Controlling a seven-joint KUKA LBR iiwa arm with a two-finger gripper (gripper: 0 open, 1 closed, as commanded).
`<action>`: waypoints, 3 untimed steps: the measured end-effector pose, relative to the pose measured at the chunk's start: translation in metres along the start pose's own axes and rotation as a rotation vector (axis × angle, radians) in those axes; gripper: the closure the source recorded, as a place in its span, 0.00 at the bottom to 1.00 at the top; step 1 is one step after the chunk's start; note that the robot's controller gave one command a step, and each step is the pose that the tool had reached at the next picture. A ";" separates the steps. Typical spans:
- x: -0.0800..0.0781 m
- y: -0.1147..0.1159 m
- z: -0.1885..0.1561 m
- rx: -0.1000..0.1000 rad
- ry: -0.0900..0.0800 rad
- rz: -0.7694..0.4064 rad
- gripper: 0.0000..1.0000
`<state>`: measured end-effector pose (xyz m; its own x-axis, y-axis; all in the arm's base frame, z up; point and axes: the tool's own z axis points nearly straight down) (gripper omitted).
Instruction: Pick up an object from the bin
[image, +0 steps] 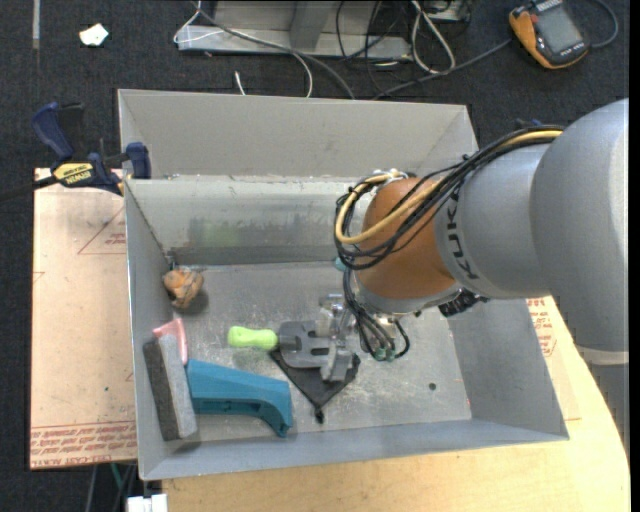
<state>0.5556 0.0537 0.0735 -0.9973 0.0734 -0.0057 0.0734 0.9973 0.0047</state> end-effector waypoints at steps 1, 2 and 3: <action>0.000 0.000 0.000 0.000 0.000 0.000 1.00; 0.000 0.000 0.000 0.000 0.000 0.000 1.00; 0.000 0.000 0.000 0.000 0.000 0.000 1.00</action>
Offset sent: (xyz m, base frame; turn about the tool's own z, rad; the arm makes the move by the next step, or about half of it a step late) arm 0.0000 0.0000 0.0000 0.0000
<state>0.5556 0.0538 0.0735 -0.9973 0.0735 -0.0057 0.0734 0.9973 0.0051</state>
